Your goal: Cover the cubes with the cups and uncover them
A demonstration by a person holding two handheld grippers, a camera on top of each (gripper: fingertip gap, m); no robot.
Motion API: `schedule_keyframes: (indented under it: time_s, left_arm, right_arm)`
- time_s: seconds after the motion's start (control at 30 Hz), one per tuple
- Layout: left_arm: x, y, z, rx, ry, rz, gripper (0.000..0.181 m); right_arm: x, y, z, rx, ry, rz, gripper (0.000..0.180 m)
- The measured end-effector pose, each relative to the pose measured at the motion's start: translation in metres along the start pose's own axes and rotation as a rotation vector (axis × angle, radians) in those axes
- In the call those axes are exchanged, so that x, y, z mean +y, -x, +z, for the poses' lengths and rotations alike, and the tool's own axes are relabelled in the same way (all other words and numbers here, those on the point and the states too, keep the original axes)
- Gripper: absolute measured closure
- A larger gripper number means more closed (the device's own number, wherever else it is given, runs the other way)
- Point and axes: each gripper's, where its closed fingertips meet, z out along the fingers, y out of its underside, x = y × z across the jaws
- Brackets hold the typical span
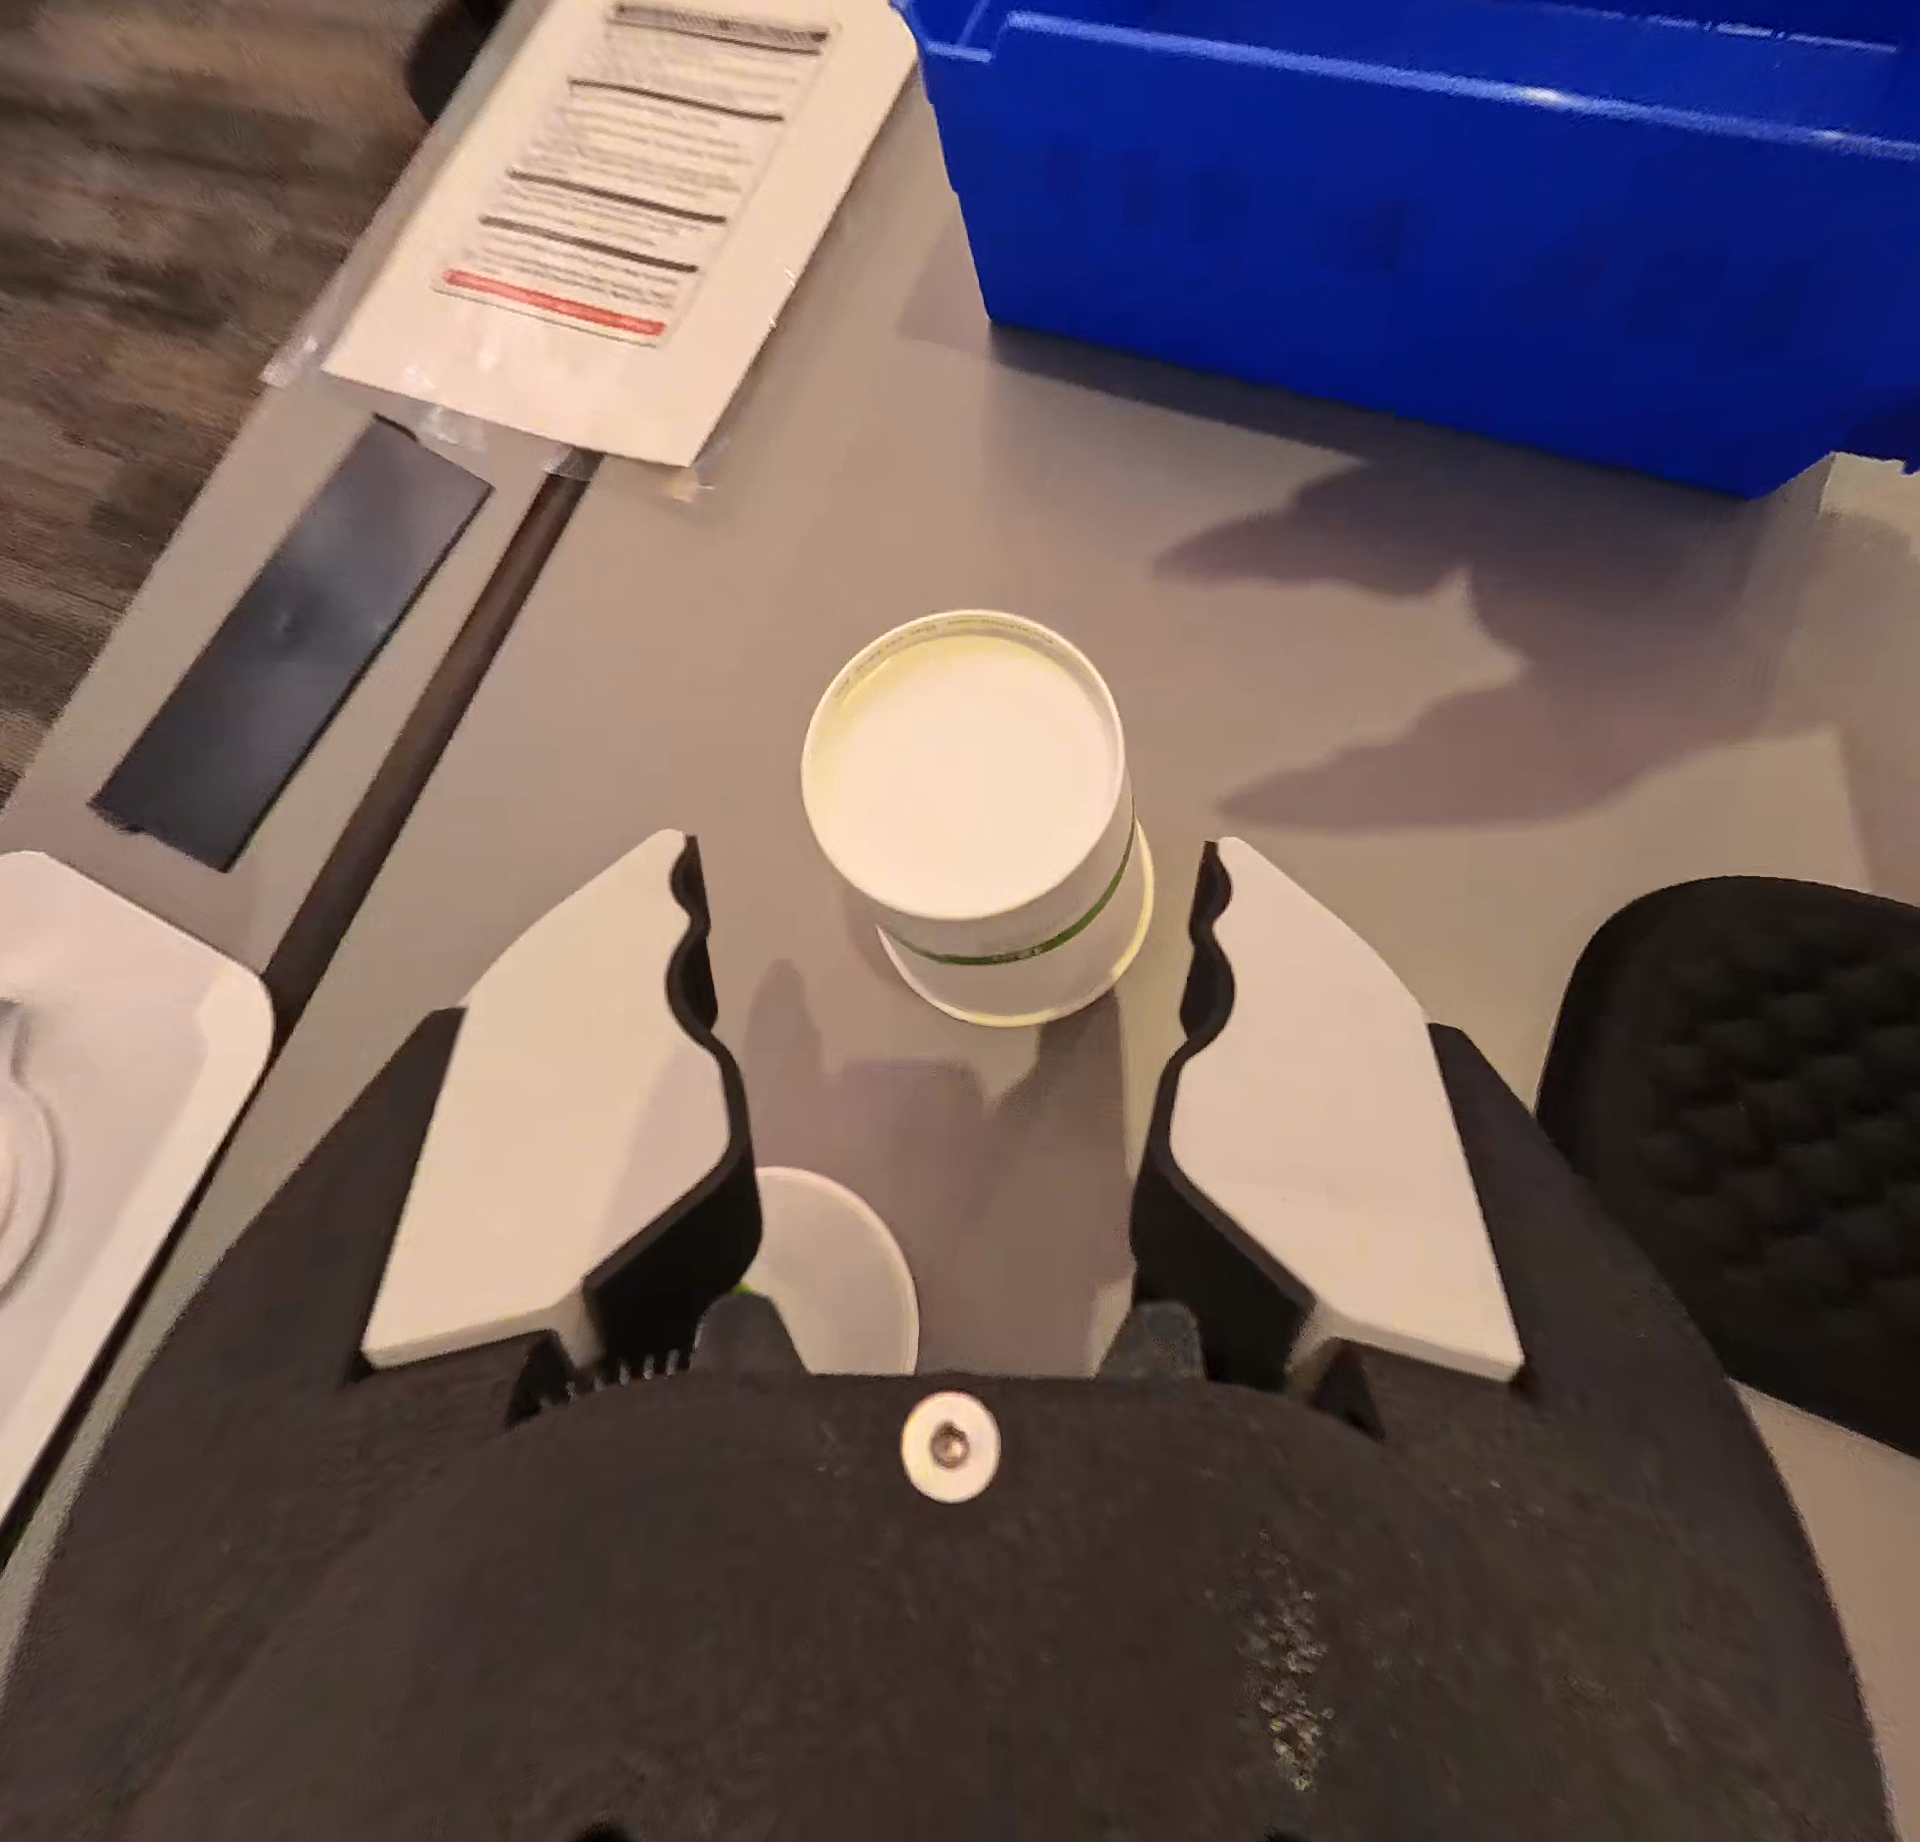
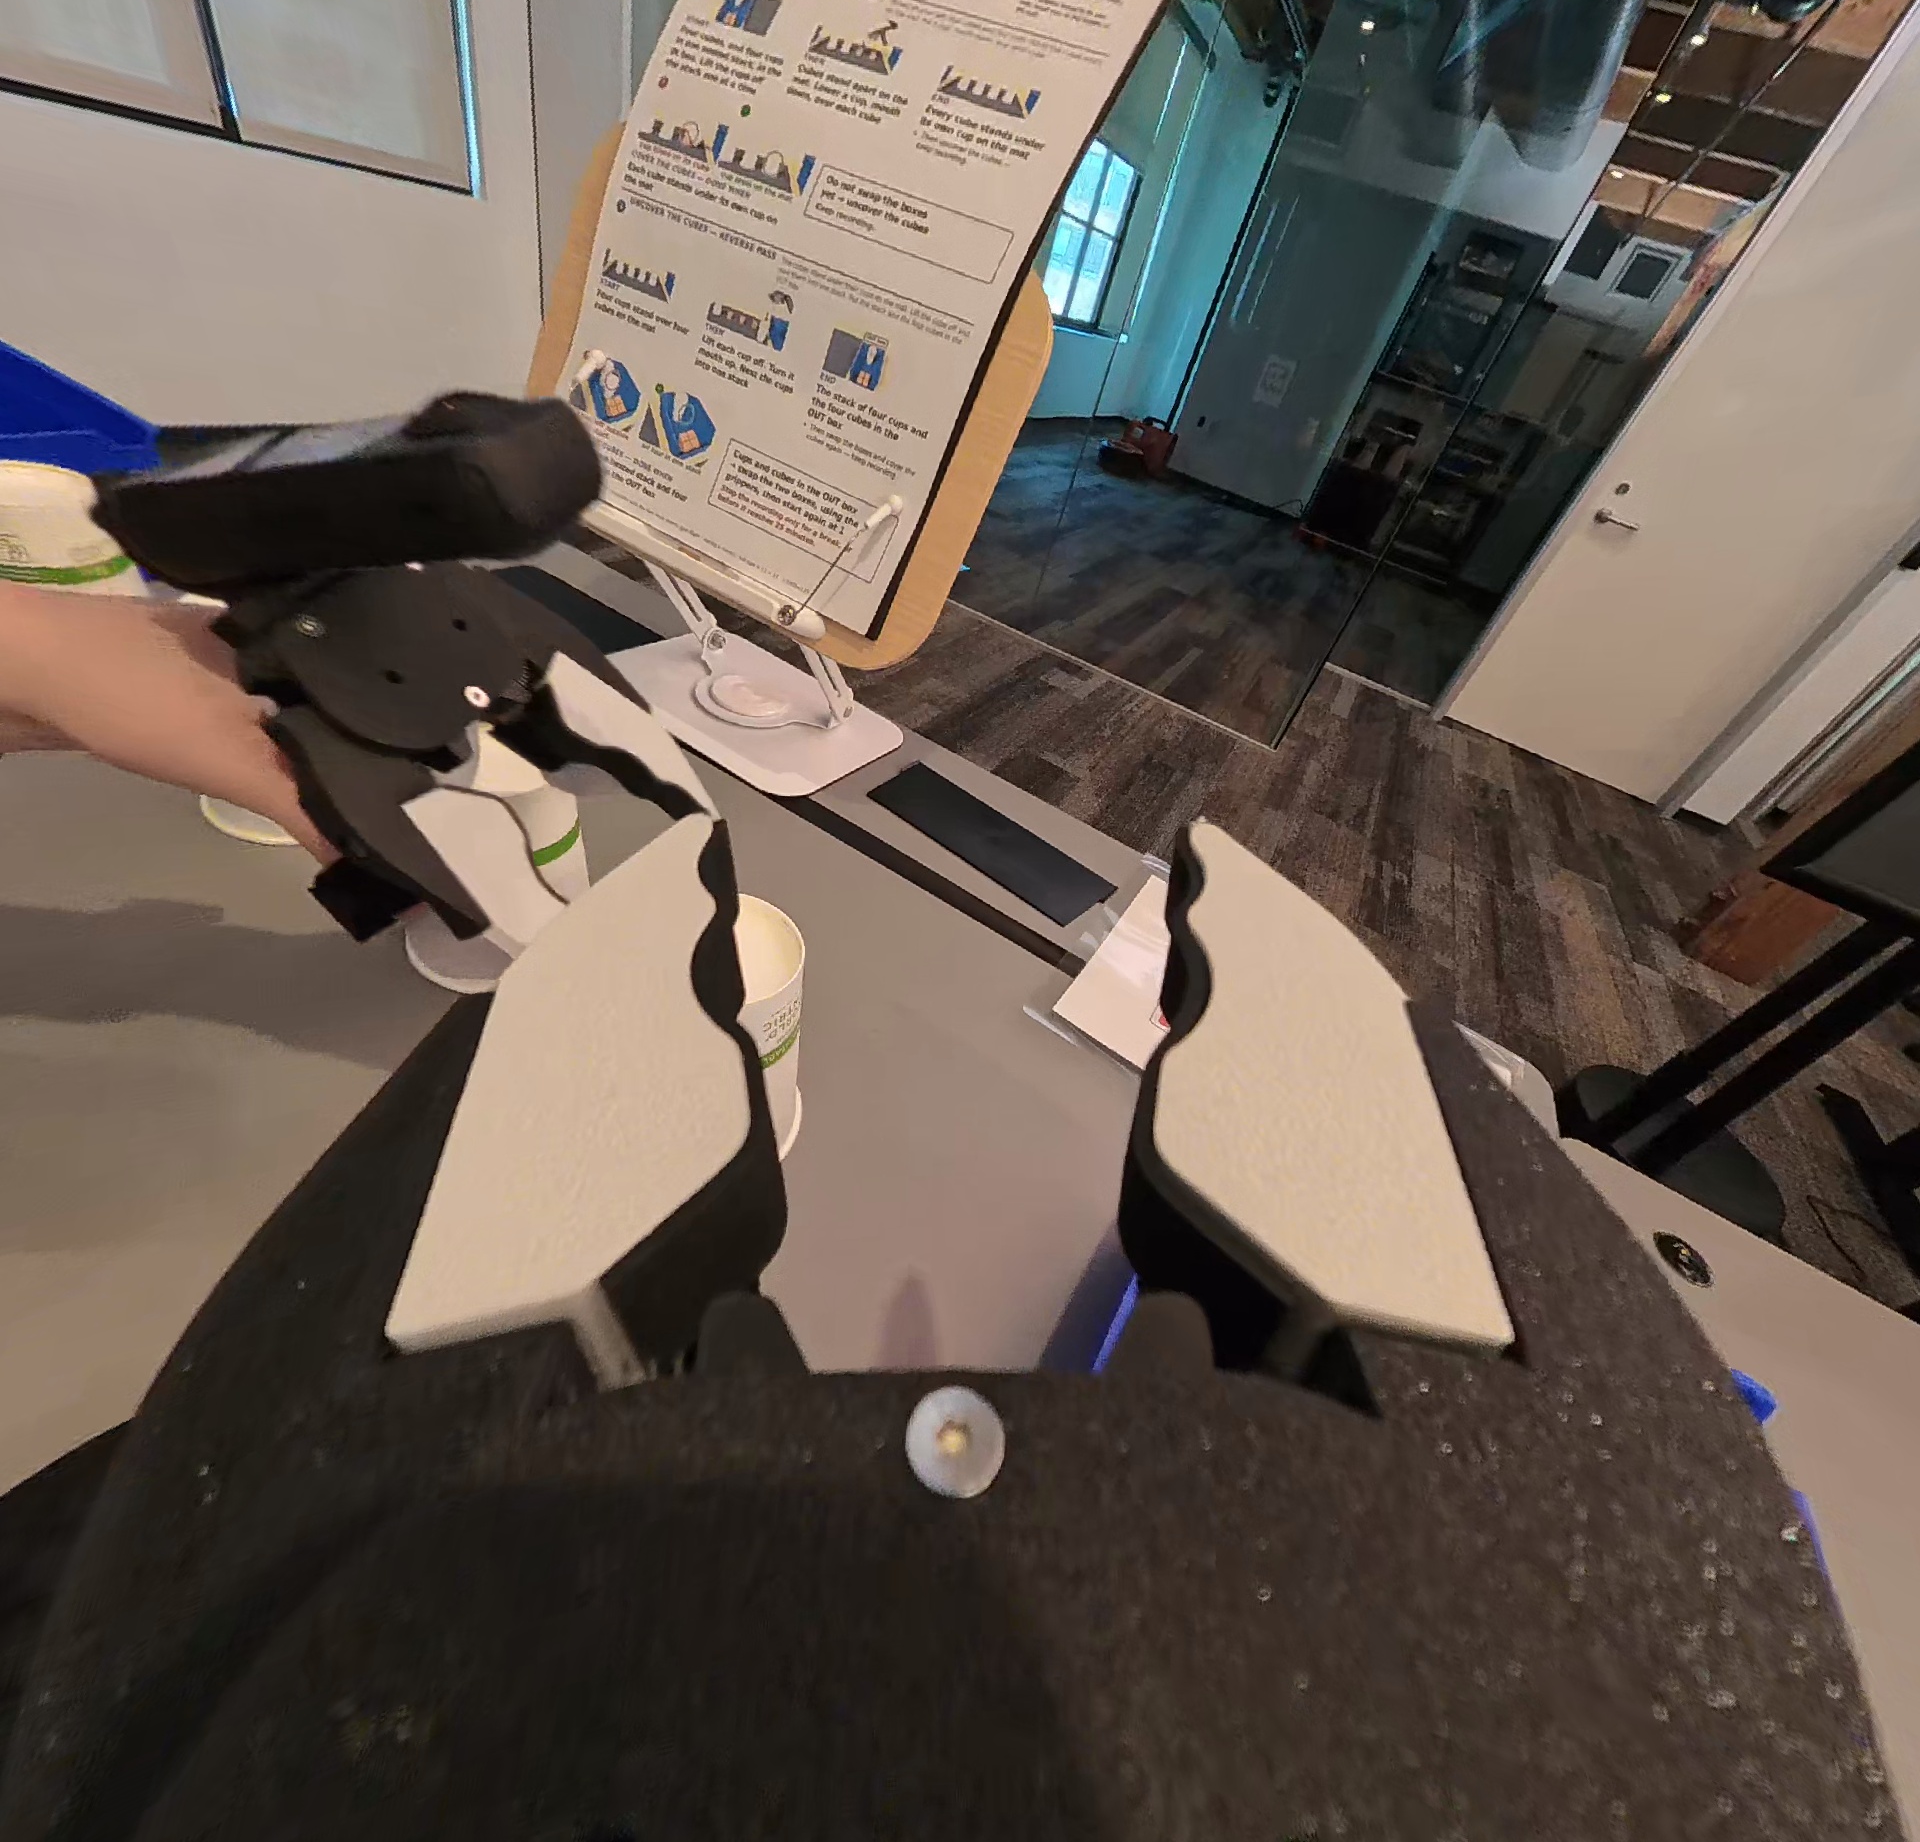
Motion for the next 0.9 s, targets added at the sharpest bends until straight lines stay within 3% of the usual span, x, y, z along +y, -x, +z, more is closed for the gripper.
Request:
schedule_keyframes:
  time_s: [0.37,0.9]
  left_arm:
    - [0.012,-0.004,0.041,0.013,0.22,0.048,0.089]
    - [0.005,-0.005,0.046,0.005,0.209,0.087,0.098]
  right_arm:
    - [0.003,-0.005,-0.007,-0.008,-0.038,0.037,0.102]
    - [0.004,-0.004,-0.01,-0.035,-0.072,0.063,0.104]
